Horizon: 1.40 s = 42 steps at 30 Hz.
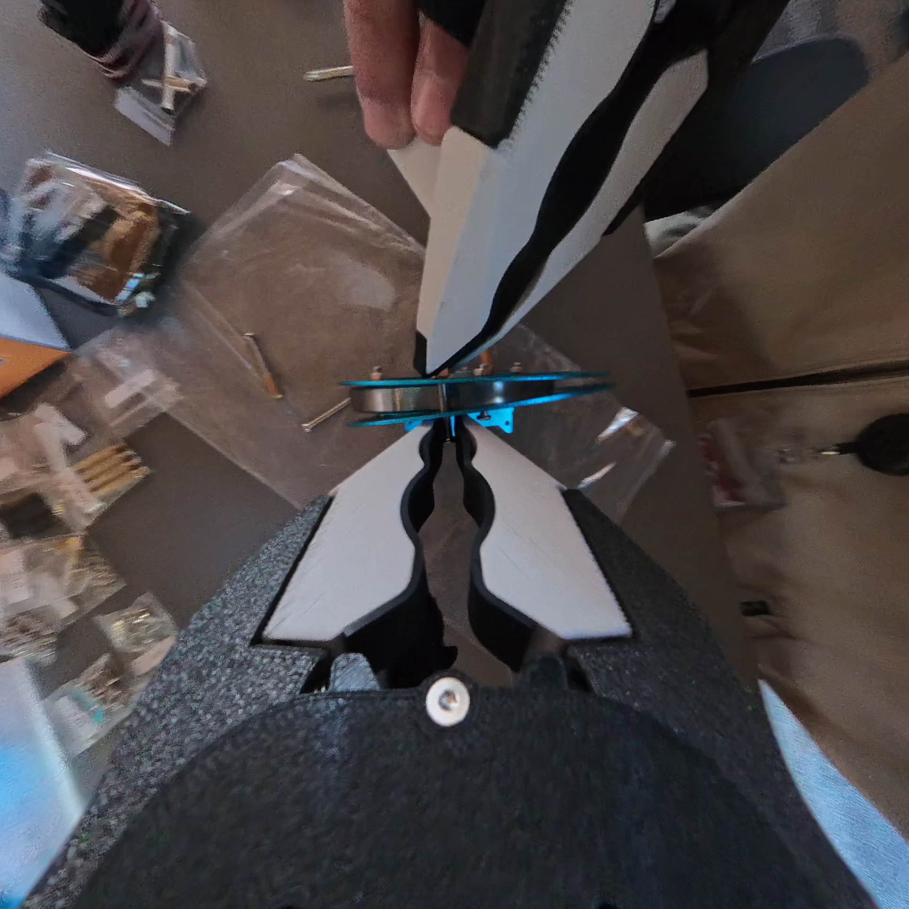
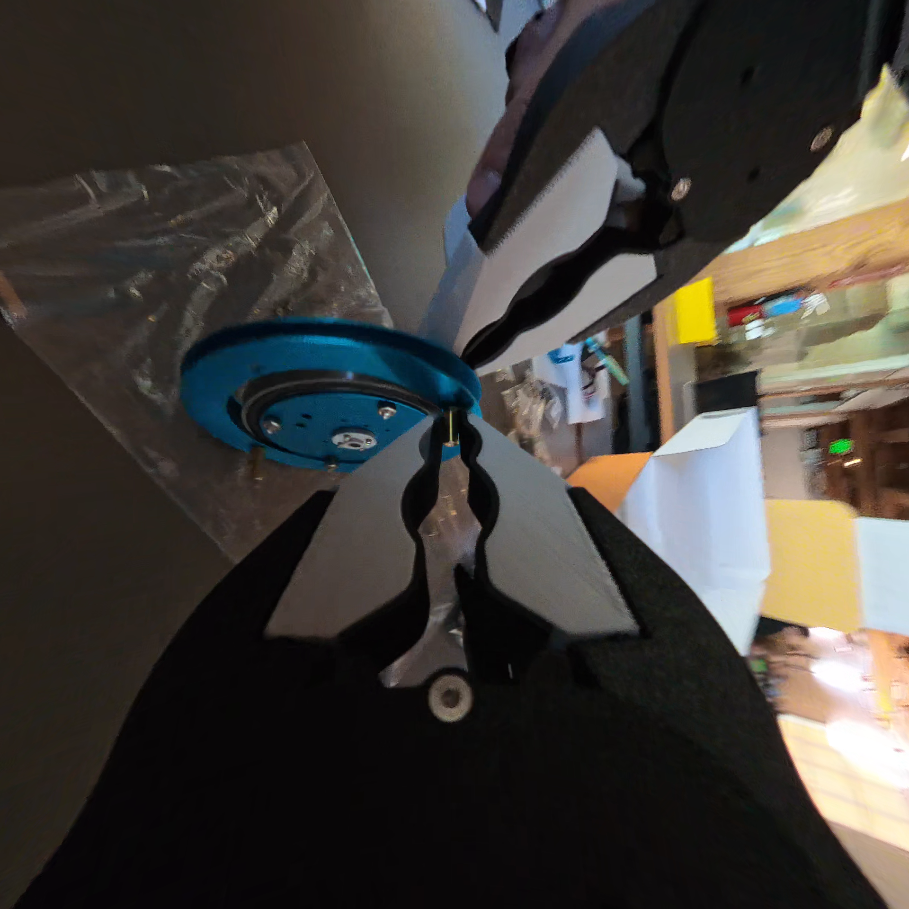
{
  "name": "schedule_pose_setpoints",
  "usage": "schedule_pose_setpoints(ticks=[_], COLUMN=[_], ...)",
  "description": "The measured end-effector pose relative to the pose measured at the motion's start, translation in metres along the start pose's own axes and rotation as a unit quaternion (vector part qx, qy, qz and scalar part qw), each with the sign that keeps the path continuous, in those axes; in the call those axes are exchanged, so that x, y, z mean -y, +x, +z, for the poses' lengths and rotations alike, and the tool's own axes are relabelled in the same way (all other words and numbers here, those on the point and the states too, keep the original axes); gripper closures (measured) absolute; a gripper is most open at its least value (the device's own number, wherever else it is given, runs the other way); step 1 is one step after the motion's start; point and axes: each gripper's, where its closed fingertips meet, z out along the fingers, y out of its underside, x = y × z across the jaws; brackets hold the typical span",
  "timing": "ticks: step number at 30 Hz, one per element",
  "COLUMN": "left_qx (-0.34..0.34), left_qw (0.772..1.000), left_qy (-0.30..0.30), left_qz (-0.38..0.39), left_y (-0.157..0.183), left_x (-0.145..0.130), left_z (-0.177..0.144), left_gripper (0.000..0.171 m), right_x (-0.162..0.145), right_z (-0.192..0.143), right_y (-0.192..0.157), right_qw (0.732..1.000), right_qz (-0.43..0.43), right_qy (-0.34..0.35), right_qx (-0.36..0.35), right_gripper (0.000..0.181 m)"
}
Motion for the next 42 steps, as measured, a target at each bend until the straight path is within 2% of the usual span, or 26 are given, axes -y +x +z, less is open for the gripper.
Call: schedule_pose_setpoints(ticks=[2,3,6,9,11,14,17,20,22,25,27,28,29,31,32,33,34,35,36,37,38,39,42], left_qx=[-0.061,-0.081,-0.125,-0.166,-0.183,-0.185,-0.156,-0.049,0.048,0.181,0.270,0.332,0.401,0.512,0.539,0.550,0.554,0.557,0.558,0.553,0.540,0.523,0.422], left_qw=[0.997,0.995,0.987,0.975,0.969,0.969,0.978,0.997,0.997,0.976,0.950,0.924,0.885,0.800,0.774,0.767,0.768,0.766,0.765,0.771,0.784,0.799,0.880], left_qy=[-0.003,-0.009,-0.026,-0.022,-0.018,-0.019,-0.022,-0.044,-0.061,-0.062,-0.056,-0.061,-0.079,-0.110,-0.119,-0.116,-0.111,-0.110,-0.109,-0.104,-0.098,-0.090,-0.051], left_qz=[-0.039,-0.055,-0.097,-0.148,-0.166,-0.165,-0.133,-0.043,0.030,0.106,0.146,0.179,0.222,0.295,0.310,0.308,0.303,0.303,0.302,0.298,0.291,0.283,0.212], left_y=[0.011,0.013,0.011,0.007,0.005,0.004,0.002,-0.004,-0.005,-0.007,-0.009,-0.014,-0.019,-0.024,-0.025,-0.026,-0.026,-0.027,-0.027,-0.027,-0.027,-0.026,-0.022], left_x=[0.003,0.002,0.001,0.006,0.008,0.007,0.004,0.000,0.000,0.003,0.006,0.008,0.008,0.012,0.014,0.015,0.016,0.016,0.016,0.016,0.015,0.015,0.014], left_z=[-0.001,-0.002,-0.003,-0.002,-0.001,-0.002,-0.001,0.001,0.002,0.004,0.003,0.001,-0.003,-0.007,-0.008,-0.008,-0.008,-0.008,-0.007,-0.007,-0.006,-0.005,0.000], left_gripper=[0.169,0.169,0.170,0.169,0.170,0.169,0.170,0.169,0.169,0.170,0.170,0.170,0.170,0.171,0.171,0.171,0.171,0.171,0.171,0.171,0.170,0.170,0.169], right_x=[0.003,0.005,-0.004,-0.004,-0.008,-0.015,-0.015,-0.011,-0.005,0.000,-0.001,-0.002,-0.005,-0.005,-0.005,-0.005,-0.006,-0.006,-0.006,-0.006,-0.006,-0.006,-0.008], right_z=[-0.006,-0.011,-0.015,-0.009,-0.004,0.002,0.003,0.001,-0.004,-0.010,-0.012,-0.012,-0.010,-0.010,-0.012,-0.013,-0.014,-0.015,-0.015,-0.015,-0.015,-0.014,-0.013], right_y=[-0.003,-0.002,0.005,0.000,0.002,0.005,0.008,0.004,-0.001,-0.006,-0.008,-0.009,-0.009,-0.009,-0.010,-0.011,-0.011,-0.011,-0.011,-0.011,-0.011,-0.010,-0.006], right_qw=[0.998,0.998,0.998,0.993,0.989,0.982,0.984,0.997,0.986,0.927,0.863,0.821,0.767,0.618,0.552,0.508,0.477,0.459,0.453,0.459,0.483,0.534,0.761], right_qz=[0.057,0.056,-0.033,-0.084,-0.104,-0.119,-0.103,0.030,0.146,0.306,0.405,0.458,0.518,0.639,0.676,0.697,0.712,0.722,0.727,0.727,0.718,0.693,0.533], right_qy=[0.002,0.005,-0.042,-0.058,-0.073,-0.089,-0.096,-0.063,-0.020,0.027,0.040,0.037,0.024,-0.003,-0.014,-0.022,-0.030,-0.037,-0.039,-0.038,-0.034,-0.022,0.012], right_qx=[0.032,0.029,-0.029,-0.056,-0.082,-0.115,-0.110,-0.020,0.076,0.216,0.300,0.339,0.377,0.458,0.489,0.506,0.514,0.516,0.514,0.510,0.500,0.484,0.370], right_gripper=[0.174,0.170,0.155,0.152,0.153,0.172,0.177,0.177,0.177,0.177,0.177,0.178,0.178,0.179,0.179,0.179,0.178,0.178,0.178,0.178,0.177,0.176,0.174])
